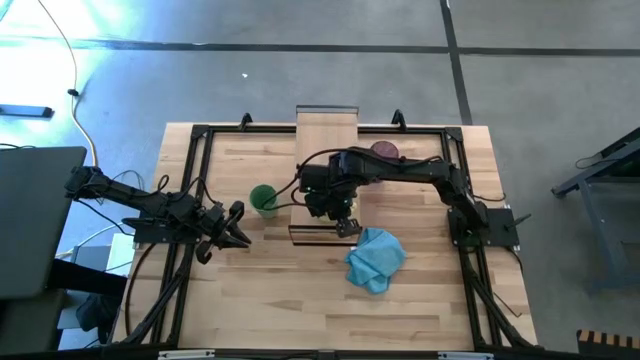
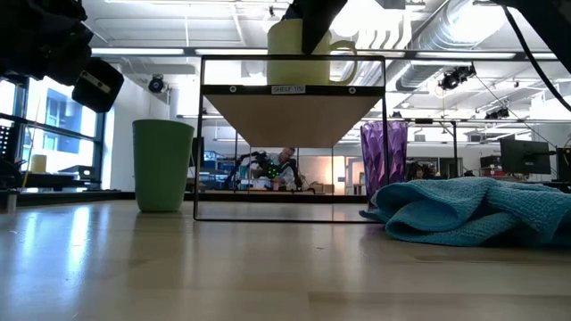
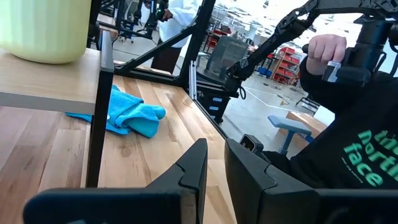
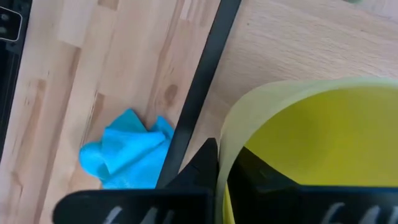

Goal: Stack small to large cups/mugs on shelf
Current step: Put the yellow mug on the shelf

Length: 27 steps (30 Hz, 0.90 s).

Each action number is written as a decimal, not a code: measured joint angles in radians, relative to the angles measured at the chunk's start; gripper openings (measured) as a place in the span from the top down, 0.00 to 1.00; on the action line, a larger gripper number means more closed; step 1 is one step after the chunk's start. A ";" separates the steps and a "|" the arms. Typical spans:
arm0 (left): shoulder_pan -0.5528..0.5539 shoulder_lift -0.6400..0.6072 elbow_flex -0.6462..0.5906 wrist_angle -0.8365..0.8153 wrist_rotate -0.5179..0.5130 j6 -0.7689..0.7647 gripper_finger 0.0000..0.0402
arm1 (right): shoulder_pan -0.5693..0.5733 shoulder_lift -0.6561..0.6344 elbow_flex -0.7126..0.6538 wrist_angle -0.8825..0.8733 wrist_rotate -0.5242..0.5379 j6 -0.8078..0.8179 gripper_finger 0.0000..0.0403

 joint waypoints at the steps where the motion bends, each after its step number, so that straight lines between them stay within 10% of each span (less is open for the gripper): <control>1: 0.000 0.000 0.000 0.000 0.000 0.000 0.88 | 0.000 0.000 0.000 -0.001 0.001 0.000 0.99; 27: 0.000 0.000 0.000 0.000 -0.007 0.000 0.88 | 0.000 0.002 -0.002 -0.003 0.019 -0.060 0.99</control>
